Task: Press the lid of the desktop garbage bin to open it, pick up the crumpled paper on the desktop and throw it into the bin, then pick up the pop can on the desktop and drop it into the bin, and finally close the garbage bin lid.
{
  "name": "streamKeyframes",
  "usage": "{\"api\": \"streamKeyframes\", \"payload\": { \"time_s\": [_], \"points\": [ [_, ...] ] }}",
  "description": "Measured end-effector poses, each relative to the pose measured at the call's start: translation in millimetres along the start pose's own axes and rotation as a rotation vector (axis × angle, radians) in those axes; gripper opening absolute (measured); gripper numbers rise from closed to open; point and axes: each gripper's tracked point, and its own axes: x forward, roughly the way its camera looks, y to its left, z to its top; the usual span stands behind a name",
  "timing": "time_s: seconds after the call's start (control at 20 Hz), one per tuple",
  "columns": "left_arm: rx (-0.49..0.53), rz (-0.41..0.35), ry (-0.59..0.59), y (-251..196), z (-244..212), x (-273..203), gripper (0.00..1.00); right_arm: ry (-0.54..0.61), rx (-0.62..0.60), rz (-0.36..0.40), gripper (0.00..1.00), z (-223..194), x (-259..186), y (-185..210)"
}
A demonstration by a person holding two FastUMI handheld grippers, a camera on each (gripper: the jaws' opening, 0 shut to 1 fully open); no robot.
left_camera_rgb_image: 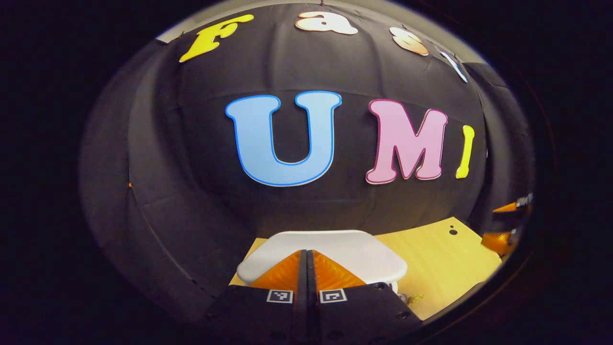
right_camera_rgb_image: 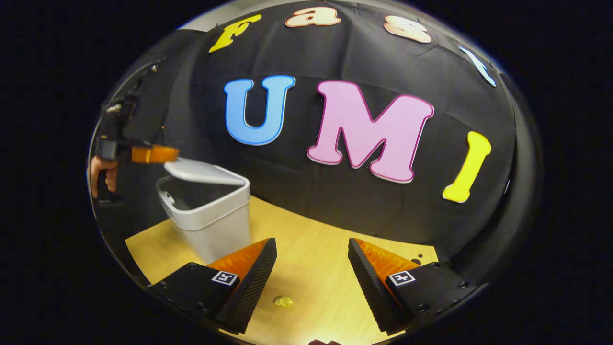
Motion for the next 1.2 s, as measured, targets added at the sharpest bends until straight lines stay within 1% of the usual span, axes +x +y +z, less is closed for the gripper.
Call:
{"api": "streamKeyframes", "payload": {
  "time_s": [0.15, 0.2, 0.3, 0.35, 0.4, 0.45, 0.5, 0.55, 0.6, 0.65, 0.7, 0.75, 0.85, 1.0, 1.05, 1.15, 1.2],
  "points": [
    [0.031, 0.046, -0.048, 14.8, 14.7, -40.1, 0.06, 0.087, 0.063, 0.022, 0.98, -49.1, 25.0, 16.1],
    [0.012, 0.046, -0.072, 13.7, 19.0, -53.9, 0.07, 0.118, 0.073, 0.008, 0.98, -66.1, 31.2, 17.5],
    [-0.057, 0.043, -0.085, 9.8, 14.4, -89.8, 0.09, 0.159, 0.115, -0.01, 0.98, -99.1, 42.2, 22.3],
    [-0.062, 0.062, -0.097, 14.3, 13.6, -105.5, 0.13, 0.183, 0.133, -0.014, 0.98, -114.3, 46.8, 27.7],
    [-0.048, 0.096, -0.116, 24.8, 11.2, -122.3, 0.17, 0.22, 0.14, -0.009, 0.98, -131.2, 49.9, 33.2],
    [-0.033, 0.115, -0.119, 27.6, 5.6, -137.2, 0.23, 0.253, 0.135, -0.007, 0.98, -146.8, 53.1, 37.0],
    [-0.034, 0.126, -0.117, 26.2, -1.5, -152.0, 0.26, 0.274, 0.128, -0.011, 0.98, -158.6, 57.0, 38.4],
    [-0.049, 0.135, -0.106, 22.9, -13.3, -166.6, 0.47, 0.304, 0.127, -0.019, 0.98, -172.8, 60.9, 38.5],
    [-0.074, 0.137, -0.095, 18.1, -26.0, -180.2, 0.58, 0.335, 0.137, -0.028, 0.98, -185.3, 64.7, 39.3],
    [-0.095, 0.163, -0.091, 18.4, -39.4, -192.3, 0.82, 0.364, 0.153, -0.034, 0.98, -197.8, 66.8, 42.8],
    [-0.104, 0.194, -0.097, 19.1, -47.3, -206.7, 0.92, 0.39, 0.173, -0.032, 0.98, -209.0, 68.8, 46.4],
    [-0.105, 0.225, -0.1, 20.1, -55.4, -219.8, 0.96, 0.419, 0.192, -0.025, 0.99, -218.2, 69.8, 49.4],
    [-0.111, 0.244, -0.12, 10.7, -61.5, -244.1, 0.95, 0.454, 0.212, -0.014, 0.98, -230.2, 78.1, 54.3],
    [-0.163, 0.271, -0.111, 8.2, -70.7, -265.8, 0.94, 0.525, 0.224, -0.029, 0.99, -249.2, 87.2, 56.9],
    [-0.167, 0.274, -0.116, 7.9, -73.0, -269.8, 0.94, 0.546, 0.234, -0.043, 0.99, -255.8, 89.8, 56.7],
    [-0.163, 0.252, -0.114, 3.1, -85.2, -275.1, 0.95, 0.552, 0.239, -0.057, 0.99, -260.5, 96.4, 54.3],
    [-0.161, 0.256, -0.097, 4.2, -94.1, -277.6, 0.94, 0.565, 0.231, -0.07, 0.98, -265.0, 98.2, 50.4]
  ]
}}
